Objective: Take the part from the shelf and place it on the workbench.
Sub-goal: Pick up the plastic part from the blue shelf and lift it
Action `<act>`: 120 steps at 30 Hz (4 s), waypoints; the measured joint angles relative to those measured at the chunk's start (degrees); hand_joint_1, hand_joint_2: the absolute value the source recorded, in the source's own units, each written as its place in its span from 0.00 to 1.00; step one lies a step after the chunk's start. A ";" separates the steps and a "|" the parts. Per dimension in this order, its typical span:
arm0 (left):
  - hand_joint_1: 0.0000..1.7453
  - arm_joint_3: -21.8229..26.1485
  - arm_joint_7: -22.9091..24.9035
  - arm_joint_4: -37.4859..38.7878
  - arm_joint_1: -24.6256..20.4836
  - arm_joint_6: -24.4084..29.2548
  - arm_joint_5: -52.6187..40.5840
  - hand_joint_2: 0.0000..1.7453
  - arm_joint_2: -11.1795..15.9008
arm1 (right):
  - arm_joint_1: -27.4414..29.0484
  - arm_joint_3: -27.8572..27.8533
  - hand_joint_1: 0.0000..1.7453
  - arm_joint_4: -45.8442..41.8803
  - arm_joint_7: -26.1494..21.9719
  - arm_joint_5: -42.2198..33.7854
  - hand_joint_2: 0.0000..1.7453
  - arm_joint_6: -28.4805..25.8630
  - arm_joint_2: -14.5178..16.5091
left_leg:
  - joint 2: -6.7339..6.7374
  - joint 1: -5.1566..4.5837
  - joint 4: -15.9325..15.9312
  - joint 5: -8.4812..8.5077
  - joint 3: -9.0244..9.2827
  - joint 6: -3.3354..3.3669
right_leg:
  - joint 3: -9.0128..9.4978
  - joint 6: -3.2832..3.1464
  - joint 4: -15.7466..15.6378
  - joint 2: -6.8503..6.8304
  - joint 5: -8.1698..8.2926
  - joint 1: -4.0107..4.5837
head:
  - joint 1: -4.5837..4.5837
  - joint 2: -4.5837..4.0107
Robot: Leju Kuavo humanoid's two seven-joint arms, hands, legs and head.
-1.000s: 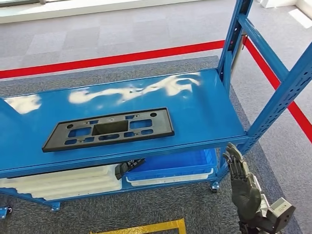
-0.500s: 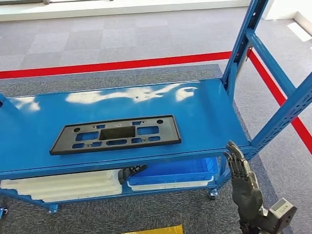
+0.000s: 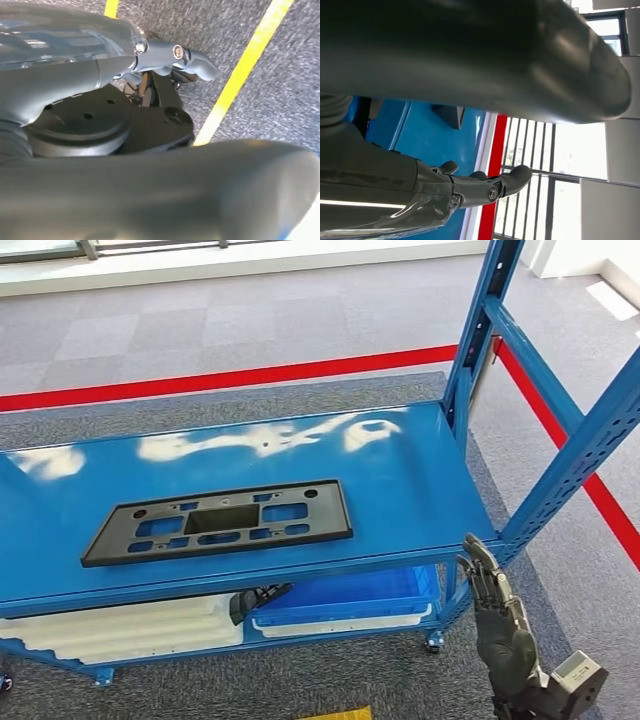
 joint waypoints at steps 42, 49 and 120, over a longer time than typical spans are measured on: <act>0.00 -0.43 -0.69 0.02 0.38 -0.87 -0.96 0.00 0.05 | -2.43 4.26 1.00 -0.35 -0.92 2.77 0.00 -3.11 -3.90 | 0.21 0.51 -7.48 5.50 1.79 -0.20 | 0.55 1.83 -1.38 -0.06 0.46 -0.28 | -0.01 0.00; 0.00 -0.43 -0.76 0.02 0.36 -0.83 -0.95 0.00 0.26 | -2.91 5.20 0.00 0.43 -1.29 3.28 0.00 -3.42 -4.35 | 0.36 -0.05 -8.19 5.83 2.18 1.67 | -6.58 1.85 14.10 0.02 -6.44 0.13 | 0.00 0.00; 0.00 -2.39 -1.71 0.02 0.11 0.82 -3.57 0.00 3.31 | -27.11 24.52 0.00 19.18 17.26 40.11 1.00 -24.68 -7.77 | 0.30 1.34 -8.29 6.06 2.09 -2.08 | 0.12 0.63 -1.21 0.12 0.75 -0.03 | -0.09 0.00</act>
